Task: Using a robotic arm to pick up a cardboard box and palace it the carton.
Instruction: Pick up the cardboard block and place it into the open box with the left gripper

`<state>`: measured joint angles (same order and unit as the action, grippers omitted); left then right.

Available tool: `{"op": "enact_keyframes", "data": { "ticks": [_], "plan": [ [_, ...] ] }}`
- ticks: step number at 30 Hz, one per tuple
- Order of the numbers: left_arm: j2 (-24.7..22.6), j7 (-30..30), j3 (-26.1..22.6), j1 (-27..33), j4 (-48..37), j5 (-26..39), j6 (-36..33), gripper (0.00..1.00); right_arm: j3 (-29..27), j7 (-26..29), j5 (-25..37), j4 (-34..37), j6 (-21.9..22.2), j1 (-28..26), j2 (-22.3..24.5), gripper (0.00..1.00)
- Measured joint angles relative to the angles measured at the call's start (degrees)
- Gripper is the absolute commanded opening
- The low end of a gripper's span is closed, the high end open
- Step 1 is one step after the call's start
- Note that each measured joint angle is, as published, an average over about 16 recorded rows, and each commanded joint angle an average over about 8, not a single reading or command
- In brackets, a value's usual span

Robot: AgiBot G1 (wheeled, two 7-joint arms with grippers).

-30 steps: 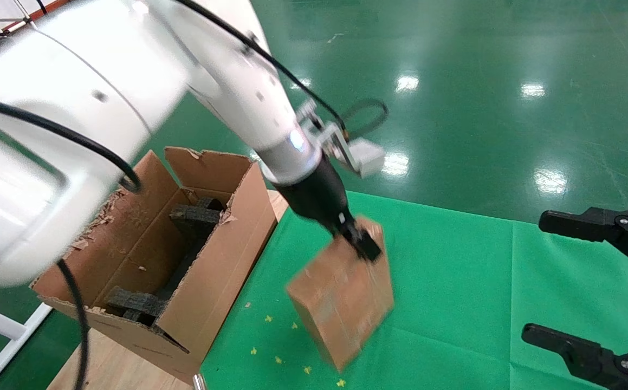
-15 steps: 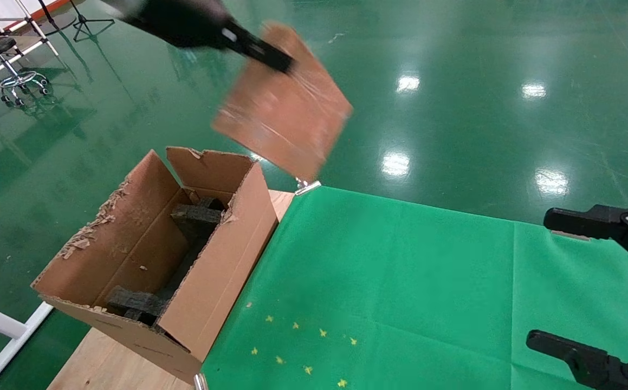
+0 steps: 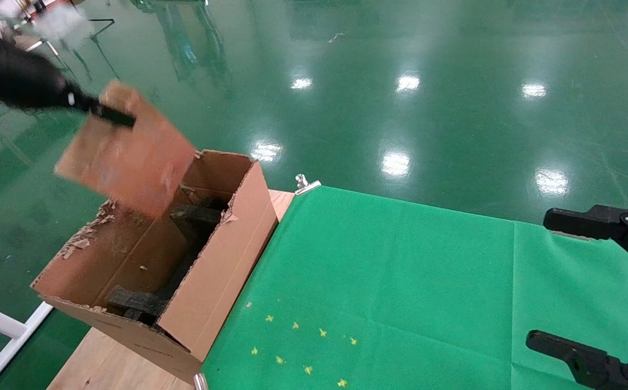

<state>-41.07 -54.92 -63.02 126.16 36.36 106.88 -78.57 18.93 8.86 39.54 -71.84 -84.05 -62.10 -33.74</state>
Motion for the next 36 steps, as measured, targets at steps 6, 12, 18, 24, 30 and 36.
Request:
{"op": "enact_keyframes", "data": {
  "ticks": [6,12,18,24,30,36],
  "plan": [
    [1.8,4.3,-0.2,-4.1,-6.6,-1.1,1.8,0.00,0.0,0.0,0.0,0.0,0.0,0.0,0.0,1.00],
    [2.1,8.2,-0.8,-6.9,-12.8,-1.0,3.7,0.00,0.0,0.0,0.0,0.0,0.0,0.0,0.0,1.00],
    [1.6,12.4,-1.2,-8.6,-18.6,-0.6,6.3,0.00,0.0,0.0,0.0,0.0,0.0,0.0,0.0,1.00],
    [0.3,16.4,-1.3,-10.3,-23.9,-0.6,9.8,0.00,0.0,0.0,0.0,0.0,0.0,0.0,0.0,1.00],
    [-1.6,19.6,-0.9,-12.7,-28.2,-1.2,14.4,0.00,0.0,0.0,0.0,0.0,0.0,0.0,0.0,1.00],
    [-3.7,21.4,0.1,-16.4,-31.3,-2.7,20.2,0.00,0.0,0.0,0.0,0.0,0.0,0.0,0.0,1.00]
  ]
}}
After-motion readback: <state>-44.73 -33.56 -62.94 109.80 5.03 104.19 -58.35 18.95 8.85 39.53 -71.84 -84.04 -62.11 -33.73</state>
